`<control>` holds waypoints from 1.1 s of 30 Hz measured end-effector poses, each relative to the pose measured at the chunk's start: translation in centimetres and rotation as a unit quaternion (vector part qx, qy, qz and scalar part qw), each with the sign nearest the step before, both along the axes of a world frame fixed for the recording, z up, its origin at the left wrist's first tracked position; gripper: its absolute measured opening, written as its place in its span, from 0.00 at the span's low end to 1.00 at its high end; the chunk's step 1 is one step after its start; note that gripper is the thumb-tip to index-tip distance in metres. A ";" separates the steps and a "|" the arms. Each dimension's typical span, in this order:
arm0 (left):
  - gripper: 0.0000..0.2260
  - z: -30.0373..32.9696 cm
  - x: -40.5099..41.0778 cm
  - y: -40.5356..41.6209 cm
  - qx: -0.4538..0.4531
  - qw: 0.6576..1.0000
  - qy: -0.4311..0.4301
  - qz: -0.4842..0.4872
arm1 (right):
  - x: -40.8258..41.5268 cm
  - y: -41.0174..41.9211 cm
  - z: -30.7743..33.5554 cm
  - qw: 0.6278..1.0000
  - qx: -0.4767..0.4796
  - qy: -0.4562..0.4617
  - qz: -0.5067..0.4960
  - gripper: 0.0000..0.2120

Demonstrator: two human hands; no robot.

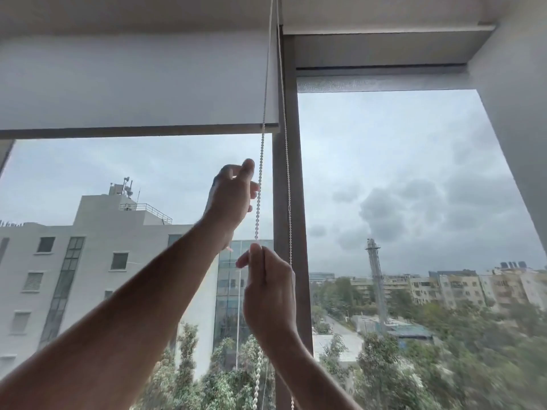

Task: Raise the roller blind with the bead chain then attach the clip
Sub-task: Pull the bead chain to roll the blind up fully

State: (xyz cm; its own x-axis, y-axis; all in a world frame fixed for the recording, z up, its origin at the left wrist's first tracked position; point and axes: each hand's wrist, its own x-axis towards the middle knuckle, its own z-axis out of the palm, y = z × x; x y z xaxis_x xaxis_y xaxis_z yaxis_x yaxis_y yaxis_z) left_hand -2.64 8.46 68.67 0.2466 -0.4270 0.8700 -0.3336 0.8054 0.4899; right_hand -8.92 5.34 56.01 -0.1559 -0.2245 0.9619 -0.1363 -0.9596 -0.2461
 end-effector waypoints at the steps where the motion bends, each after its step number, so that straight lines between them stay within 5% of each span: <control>1: 0.14 0.9 -0.6 0.3 0.017 0.999 0.011 -0.047 | 0.1 -0.3 -1.0 1.000 0.003 0.006 -0.002 0.17; 5: 0.11 2.3 -2.9 0.4 0.087 0.978 0.074 -0.173 | -0.9 -1.8 -2.7 1.000 0.002 0.001 0.016 0.16; 11: 0.16 2.1 -4.8 -1.0 -0.024 0.996 0.077 -0.044 | -2.8 -3.6 -2.0 0.999 0.010 0.051 0.003 0.15; 14: 0.16 0.7 -5.7 -1.4 -0.060 0.996 0.064 0.008 | -4.5 -4.3 -0.4 0.995 0.054 0.077 -0.027 0.24; 17: 0.15 -1.4 -6.0 -2.6 -0.075 0.996 0.032 0.047 | -6.4 -4.2 3.2 0.991 0.130 0.004 0.043 0.30; 22: 0.14 -5.9 -5.6 -4.2 -0.110 0.990 0.004 0.087 | -8.5 -3.2 9.3 0.964 0.206 -0.031 0.168 0.20; 28: 0.18 -9.3 -6.4 -4.6 -0.159 0.980 -0.007 0.122 | -5.8 -0.8 14.7 0.952 0.239 0.001 0.191 0.16; 33: 0.16 -9.9 -5.9 -4.3 -0.166 0.980 -0.020 0.108 | -3.2 -0.2 16.3 0.960 0.192 -0.099 0.178 0.19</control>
State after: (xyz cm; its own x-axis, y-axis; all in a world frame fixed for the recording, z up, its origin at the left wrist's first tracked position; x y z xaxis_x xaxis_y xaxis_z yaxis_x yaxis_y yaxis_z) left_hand -8.55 4.14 58.79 0.2630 -0.0596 0.9629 -0.5277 0.8267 0.1953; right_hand -12.13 5.16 72.27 -0.1747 -0.6289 0.7576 0.2693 -0.7706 -0.5776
